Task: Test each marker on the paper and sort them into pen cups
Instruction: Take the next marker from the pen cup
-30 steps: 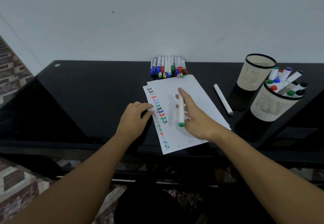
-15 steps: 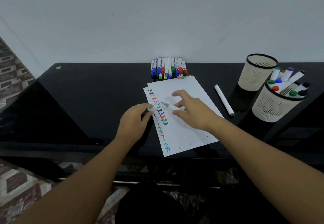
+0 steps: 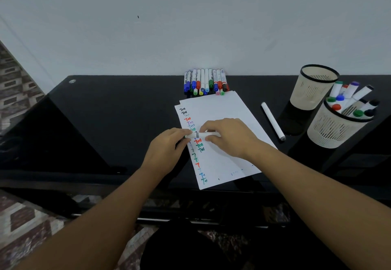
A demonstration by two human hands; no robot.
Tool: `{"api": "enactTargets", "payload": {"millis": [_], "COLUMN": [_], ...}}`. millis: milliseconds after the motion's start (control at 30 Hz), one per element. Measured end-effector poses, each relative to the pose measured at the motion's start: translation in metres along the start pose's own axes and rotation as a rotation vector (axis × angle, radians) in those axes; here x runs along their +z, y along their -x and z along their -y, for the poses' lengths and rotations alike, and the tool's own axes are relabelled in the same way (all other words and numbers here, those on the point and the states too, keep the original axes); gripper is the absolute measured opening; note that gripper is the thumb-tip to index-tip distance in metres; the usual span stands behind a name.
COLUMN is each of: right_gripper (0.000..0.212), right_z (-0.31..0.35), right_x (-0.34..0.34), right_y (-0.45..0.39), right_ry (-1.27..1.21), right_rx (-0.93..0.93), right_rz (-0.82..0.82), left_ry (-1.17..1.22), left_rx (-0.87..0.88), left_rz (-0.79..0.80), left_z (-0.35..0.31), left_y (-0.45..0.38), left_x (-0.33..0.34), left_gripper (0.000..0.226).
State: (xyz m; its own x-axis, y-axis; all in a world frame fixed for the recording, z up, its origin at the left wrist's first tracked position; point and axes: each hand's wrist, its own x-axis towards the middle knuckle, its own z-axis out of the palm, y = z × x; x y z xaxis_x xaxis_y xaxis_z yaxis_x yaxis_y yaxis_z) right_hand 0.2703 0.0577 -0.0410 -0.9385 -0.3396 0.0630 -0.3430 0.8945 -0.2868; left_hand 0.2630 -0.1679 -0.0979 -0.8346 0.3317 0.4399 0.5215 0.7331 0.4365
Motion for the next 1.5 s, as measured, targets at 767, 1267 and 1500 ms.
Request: {"api": "enactTargets", "payload": {"millis": [767, 1267, 1500], "right_gripper": [0.046, 0.044, 0.053], "right_z": [-0.010, -0.006, -0.008], "right_x": [0.006, 0.003, 0.002], "right_y": [0.007, 0.010, 0.011], "right_ry": [-0.178, -0.289, -0.335], "right_rx": [0.033, 0.126, 0.061], "right_rz": [-0.128, -0.173, -0.177], "left_ry": [-0.042, -0.090, -0.109], "left_rx": [-0.117, -0.076, -0.073], "left_rz": [0.182, 0.173, 0.181], "left_z": [-0.008, -0.004, -0.002], "left_y": [-0.004, -0.006, -0.006], "left_x": [-0.001, 0.002, 0.001], "left_gripper": [0.074, 0.071, 0.073]}}
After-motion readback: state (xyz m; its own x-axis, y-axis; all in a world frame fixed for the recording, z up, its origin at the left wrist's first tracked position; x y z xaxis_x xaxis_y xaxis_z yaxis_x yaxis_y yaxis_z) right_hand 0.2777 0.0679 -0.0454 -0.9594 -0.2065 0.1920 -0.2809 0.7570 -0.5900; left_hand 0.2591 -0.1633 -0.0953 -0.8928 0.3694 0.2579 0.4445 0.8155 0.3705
